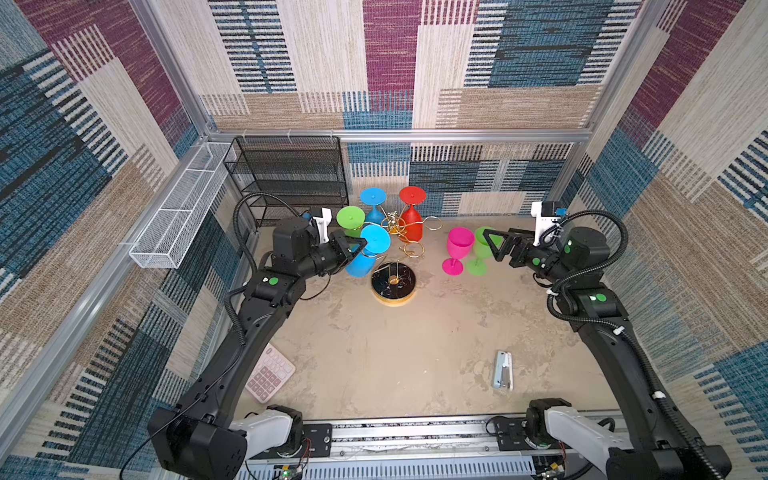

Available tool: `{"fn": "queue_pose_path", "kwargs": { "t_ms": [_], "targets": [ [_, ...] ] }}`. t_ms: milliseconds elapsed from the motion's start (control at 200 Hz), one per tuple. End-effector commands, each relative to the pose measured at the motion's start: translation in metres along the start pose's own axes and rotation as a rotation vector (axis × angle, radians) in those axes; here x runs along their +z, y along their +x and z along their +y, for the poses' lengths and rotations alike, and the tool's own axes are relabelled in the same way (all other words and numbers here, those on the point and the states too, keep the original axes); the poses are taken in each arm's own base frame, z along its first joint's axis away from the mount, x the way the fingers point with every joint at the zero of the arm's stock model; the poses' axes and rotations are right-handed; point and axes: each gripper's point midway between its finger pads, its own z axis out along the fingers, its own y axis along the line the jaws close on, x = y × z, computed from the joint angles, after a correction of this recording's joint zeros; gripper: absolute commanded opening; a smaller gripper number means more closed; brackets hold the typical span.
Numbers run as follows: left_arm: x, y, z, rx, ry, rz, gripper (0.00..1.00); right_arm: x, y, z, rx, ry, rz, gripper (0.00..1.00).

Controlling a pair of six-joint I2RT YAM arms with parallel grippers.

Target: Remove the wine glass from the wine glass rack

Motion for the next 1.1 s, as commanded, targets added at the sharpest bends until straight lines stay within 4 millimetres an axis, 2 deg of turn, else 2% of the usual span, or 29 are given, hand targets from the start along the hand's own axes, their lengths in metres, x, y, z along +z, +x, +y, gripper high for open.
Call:
{"fn": "queue_pose_path", "kwargs": {
  "t_ms": [0,461,1097],
  "targets": [
    [0.0,-0.005,-0.003,0.019,-0.002,-0.022,0.0,-0.002,-0.006,0.003,-0.014,0.0,-0.019,0.99],
    [0.013,-0.007,-0.001,0.037,-0.048,-0.027,0.0,-0.004,-0.007,0.004,-0.018,0.001,-0.021,0.99],
    [0.007,-0.019,0.008,0.048,-0.112,-0.125,0.0,-0.006,-0.01,0.006,-0.026,0.0,-0.027,0.99]
  ]
}}
